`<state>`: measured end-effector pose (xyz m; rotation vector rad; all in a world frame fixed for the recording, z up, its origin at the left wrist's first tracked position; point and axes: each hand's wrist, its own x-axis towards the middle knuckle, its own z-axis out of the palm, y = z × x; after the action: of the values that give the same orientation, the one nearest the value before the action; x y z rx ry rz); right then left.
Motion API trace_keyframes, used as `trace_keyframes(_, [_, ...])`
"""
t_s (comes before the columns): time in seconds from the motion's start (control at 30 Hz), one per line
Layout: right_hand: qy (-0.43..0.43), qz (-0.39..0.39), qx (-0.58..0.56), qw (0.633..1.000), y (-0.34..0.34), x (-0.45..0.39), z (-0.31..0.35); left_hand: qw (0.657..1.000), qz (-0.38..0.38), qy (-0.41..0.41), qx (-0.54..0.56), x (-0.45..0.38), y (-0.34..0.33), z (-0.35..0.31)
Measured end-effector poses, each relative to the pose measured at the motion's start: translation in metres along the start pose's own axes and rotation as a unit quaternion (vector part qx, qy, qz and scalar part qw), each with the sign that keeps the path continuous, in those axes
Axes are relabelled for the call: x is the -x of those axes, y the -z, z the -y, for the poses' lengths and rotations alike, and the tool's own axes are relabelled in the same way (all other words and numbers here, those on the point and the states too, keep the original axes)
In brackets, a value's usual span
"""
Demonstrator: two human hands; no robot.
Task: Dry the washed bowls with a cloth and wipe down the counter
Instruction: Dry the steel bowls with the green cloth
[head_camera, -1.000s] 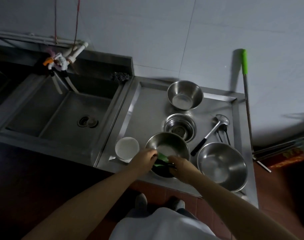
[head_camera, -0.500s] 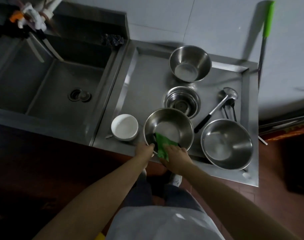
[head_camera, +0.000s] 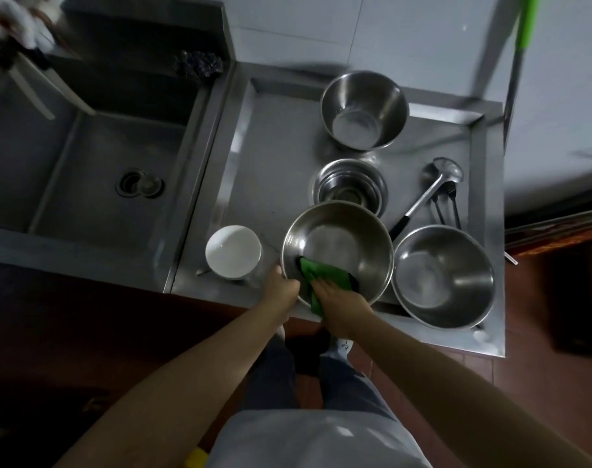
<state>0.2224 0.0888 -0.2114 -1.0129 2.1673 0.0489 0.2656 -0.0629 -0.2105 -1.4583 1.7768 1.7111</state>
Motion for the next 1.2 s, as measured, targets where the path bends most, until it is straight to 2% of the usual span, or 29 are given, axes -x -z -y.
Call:
trace_keyframes(0.1, [-0.004,-0.003,0.019,1.000,0.015,0.013,0.007,0.997,0.012,-0.027,-0.077,0.010,0.013,-0.024])
trace_keyframes(0.43, [0.067,-0.093,0.174,0.978,0.078,0.046,-0.013,0.986,0.090,-0.077,-0.113,0.039,0.067,-0.135])
trace_keyframes(0.53, [0.045,-0.108,0.194,0.974,0.099,0.048,-0.015,0.986,0.072,-0.104,-0.106,0.049,0.070,-0.152])
trace_keyframes(0.6, [0.012,-0.129,0.193,0.973,0.111,0.046,-0.012,0.990,0.061,-0.130,-0.017,0.048,0.067,-0.145])
trace_keyframes(0.7, [-0.030,-0.157,0.144,0.976,0.128,0.043,0.004,0.965,0.151,-0.097,0.191,0.059,0.042,-0.118])
trace_keyframes(0.73, [-0.040,-0.166,0.132,0.976,0.134,0.040,0.011,0.956,0.157,-0.089,0.231,0.064,0.032,-0.112])
trace_keyframes(0.8, [-0.049,-0.181,0.118,0.975,0.141,0.038,0.021,0.951,0.123,-0.110,0.262,0.064,0.017,-0.108])
trace_keyframes(0.9, [-0.031,-0.171,0.106,0.979,0.146,0.039,0.027,0.979,0.071,-0.139,0.134,0.058,0.023,-0.124])
trace_keyframes(1.0, [0.015,-0.150,0.090,0.984,0.142,0.042,0.018,0.988,0.101,-0.120,0.005,0.060,0.046,-0.152])
trace_keyframes(1.07, [0.063,-0.134,0.143,0.979,0.138,0.045,-0.004,0.982,0.114,-0.132,-0.075,0.061,0.069,-0.169])
trace_keyframes(1.13, [0.115,-0.131,0.212,0.961,0.133,0.048,-0.034,0.964,0.158,-0.143,-0.161,0.057,0.091,-0.181])
trace_keyframes(1.2, [0.137,-0.123,0.240,0.953,0.132,0.050,-0.047,0.955,0.183,-0.131,-0.191,0.051,0.103,-0.187])
